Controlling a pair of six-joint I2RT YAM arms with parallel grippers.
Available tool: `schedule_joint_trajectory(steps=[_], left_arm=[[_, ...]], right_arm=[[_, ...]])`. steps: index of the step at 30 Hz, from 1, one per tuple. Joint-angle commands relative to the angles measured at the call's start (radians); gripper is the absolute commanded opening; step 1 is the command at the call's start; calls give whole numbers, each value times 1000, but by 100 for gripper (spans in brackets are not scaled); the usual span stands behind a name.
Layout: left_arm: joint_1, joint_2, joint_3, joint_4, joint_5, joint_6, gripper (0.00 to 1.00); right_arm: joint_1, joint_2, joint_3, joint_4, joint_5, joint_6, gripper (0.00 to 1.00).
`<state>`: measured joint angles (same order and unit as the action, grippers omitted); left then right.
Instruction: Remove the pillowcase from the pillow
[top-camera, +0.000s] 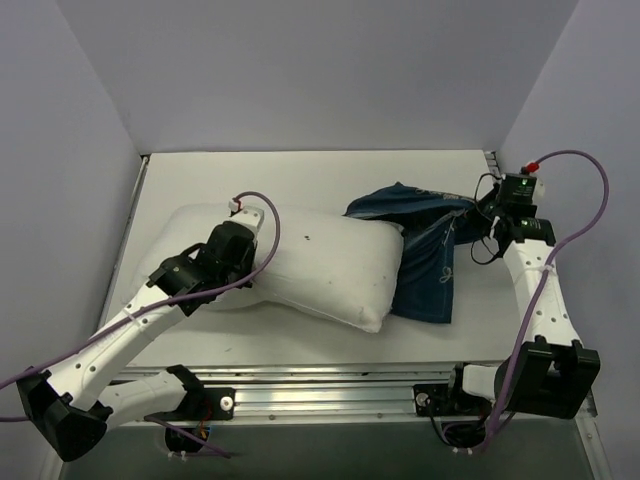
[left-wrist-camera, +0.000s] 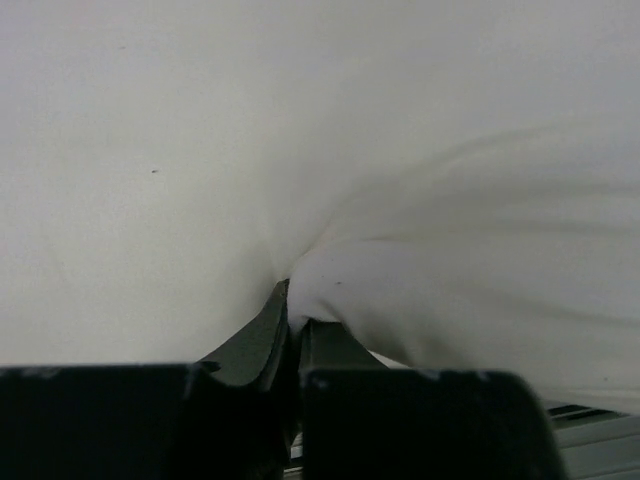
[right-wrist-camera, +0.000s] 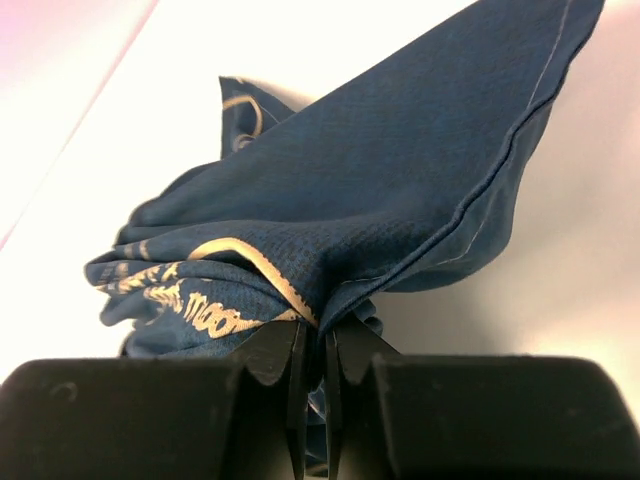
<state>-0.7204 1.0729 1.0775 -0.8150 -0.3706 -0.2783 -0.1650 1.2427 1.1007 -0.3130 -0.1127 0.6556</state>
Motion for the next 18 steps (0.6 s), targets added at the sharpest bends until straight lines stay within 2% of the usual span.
schedule_joint_trajectory(steps=[1,5,8,9,13,15,18], left_arm=[[74,28,42,-19,-88,-13,2],[192,93,94,-19,-76,-13,2],[223,140,142,-15,-71,-12,2],[239,160,153,-13,-64,-13,2],[262,206,214,7,-53,-19,2],[269,243,251,28,-45,-24,2],[276,304,301,59,-36,-45,2]], right_arm=[[-10,32,126,61,86,21,0],[-16,119,350,31,149,-14,0],[-19,171,480,25,130,-48,0],[-19,219,584,16,124,-80,0],[-19,334,793,11,-62,-166,0],[-19,385,844,17,-154,-191,0],[-10,411,841,51,-200,-203,0]])
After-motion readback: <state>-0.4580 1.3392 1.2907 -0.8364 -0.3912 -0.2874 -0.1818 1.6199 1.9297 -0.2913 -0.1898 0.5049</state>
